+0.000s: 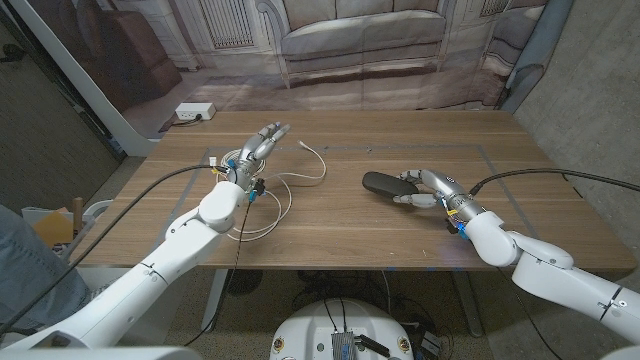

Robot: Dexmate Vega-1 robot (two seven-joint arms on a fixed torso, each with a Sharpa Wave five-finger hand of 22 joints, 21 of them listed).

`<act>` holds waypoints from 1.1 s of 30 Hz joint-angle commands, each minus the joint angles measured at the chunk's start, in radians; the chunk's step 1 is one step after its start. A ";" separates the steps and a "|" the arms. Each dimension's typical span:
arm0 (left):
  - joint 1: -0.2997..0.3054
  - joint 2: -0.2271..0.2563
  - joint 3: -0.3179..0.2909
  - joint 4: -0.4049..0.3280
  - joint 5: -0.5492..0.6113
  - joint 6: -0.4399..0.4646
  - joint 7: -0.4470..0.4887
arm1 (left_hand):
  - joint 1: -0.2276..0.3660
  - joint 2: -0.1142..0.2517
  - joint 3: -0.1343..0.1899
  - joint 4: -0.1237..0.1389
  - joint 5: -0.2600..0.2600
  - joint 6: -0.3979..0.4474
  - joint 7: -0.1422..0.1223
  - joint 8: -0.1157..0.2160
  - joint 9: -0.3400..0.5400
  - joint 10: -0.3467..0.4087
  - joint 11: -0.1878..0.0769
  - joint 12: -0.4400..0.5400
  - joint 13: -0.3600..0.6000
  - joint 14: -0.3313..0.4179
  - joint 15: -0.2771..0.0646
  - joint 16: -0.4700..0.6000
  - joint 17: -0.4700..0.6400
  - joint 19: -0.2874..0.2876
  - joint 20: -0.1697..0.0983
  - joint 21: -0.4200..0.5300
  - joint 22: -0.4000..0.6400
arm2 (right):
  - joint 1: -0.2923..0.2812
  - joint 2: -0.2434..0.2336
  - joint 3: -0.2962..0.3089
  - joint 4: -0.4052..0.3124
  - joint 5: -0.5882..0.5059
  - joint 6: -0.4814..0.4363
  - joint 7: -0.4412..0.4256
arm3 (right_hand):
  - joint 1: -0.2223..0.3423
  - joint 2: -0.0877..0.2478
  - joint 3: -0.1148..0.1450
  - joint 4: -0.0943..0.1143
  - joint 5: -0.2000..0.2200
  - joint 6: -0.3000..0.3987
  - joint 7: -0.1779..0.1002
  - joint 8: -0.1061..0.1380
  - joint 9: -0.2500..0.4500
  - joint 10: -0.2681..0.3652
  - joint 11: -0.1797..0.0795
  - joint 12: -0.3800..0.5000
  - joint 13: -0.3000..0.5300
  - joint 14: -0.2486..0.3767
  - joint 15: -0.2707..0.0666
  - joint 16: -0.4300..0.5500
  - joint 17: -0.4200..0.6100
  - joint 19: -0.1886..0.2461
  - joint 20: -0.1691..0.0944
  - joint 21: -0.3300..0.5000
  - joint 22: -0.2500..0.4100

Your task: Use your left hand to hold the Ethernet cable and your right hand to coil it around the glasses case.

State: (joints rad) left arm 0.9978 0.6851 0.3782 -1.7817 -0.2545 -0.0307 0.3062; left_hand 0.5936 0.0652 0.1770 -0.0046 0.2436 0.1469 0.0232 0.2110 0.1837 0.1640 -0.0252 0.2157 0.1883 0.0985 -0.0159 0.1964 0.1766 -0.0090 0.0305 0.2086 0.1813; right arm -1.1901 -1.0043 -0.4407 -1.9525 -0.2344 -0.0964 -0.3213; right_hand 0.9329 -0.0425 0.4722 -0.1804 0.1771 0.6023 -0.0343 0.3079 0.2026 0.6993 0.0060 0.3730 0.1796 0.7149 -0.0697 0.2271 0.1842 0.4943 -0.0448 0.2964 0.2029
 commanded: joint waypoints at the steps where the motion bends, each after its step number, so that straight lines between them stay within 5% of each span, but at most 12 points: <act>1: -0.077 0.103 0.048 -0.080 0.213 0.177 0.034 | 0.014 0.006 0.004 -0.010 -0.004 0.018 -0.002 0.008 0.006 0.013 -0.003 0.007 0.003 0.016 -0.004 0.004 0.002 0.010 0.000 0.009 0.004 | 0.039 0.031 -0.007 -0.005 0.005 0.018 0.017 | 0.090 0.095 0.016 0.019 0.000 0.112 -0.106 0.002 0.005 0.190 -0.191 0.000 0.003 -0.001 -0.148 0.000 0.003 0.001 -0.107 0.005 0.004; 10: -0.128 0.129 0.109 -0.141 0.420 0.360 0.096 | 0.066 0.017 0.022 -0.040 -0.007 0.081 -0.015 0.023 0.006 0.069 -0.028 0.018 0.003 0.057 -0.017 0.008 0.001 0.008 -0.015 0.007 0.006 | 0.085 0.070 -0.040 0.011 -0.011 0.006 0.040 | 0.096 0.100 0.012 0.020 -0.001 0.111 -0.107 -0.002 0.005 0.183 -0.191 -0.007 0.003 -0.002 -0.147 0.000 0.005 -0.001 -0.108 0.005 0.004; 28: -0.288 0.176 0.213 -0.066 0.617 0.363 -0.065 | 0.122 0.013 0.036 -0.076 -0.008 0.118 -0.035 0.027 0.007 0.111 -0.052 0.020 0.003 0.094 -0.035 0.007 0.000 0.026 -0.031 0.013 0.008 | 0.074 0.074 -0.036 -0.043 -0.026 -0.061 0.028 | 0.109 0.105 0.010 0.018 0.000 0.114 -0.110 -0.006 0.005 0.185 -0.194 -0.013 0.002 -0.001 -0.147 -0.005 0.004 -0.002 -0.108 0.006 0.005; 33: -0.309 0.183 0.235 -0.065 0.688 0.387 -0.088 | 0.145 0.007 0.038 -0.091 -0.008 0.156 -0.036 0.033 0.007 0.187 -0.063 0.037 0.005 0.111 -0.041 0.006 0.000 0.038 -0.040 0.018 0.010 | 0.083 0.083 -0.040 -0.035 -0.019 -0.053 0.029 | 0.110 0.106 0.009 0.019 -0.001 0.114 -0.110 -0.007 0.006 0.186 -0.195 -0.014 0.002 -0.002 -0.147 -0.006 0.004 -0.002 -0.108 0.006 0.005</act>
State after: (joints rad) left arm 0.7570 0.8434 0.5589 -1.8629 0.2538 0.3149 0.3016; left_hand 0.7266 0.0743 0.2118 -0.0863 0.2358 0.2868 -0.0119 0.2376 0.1888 0.3228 -0.0817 0.2445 0.1883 0.1919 -0.0407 0.2013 0.1768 0.0197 -0.0056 0.2155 0.1888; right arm -1.1149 -0.9329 -0.4812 -1.9742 -0.2556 -0.1427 -0.2865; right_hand 0.9409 -0.0505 0.4678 -0.1761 0.1699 0.6033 -0.0356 0.2962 0.2027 0.6972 0.0039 0.3582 0.1796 0.7148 -0.0697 0.2202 0.1860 0.4943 -0.0447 0.2964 0.2028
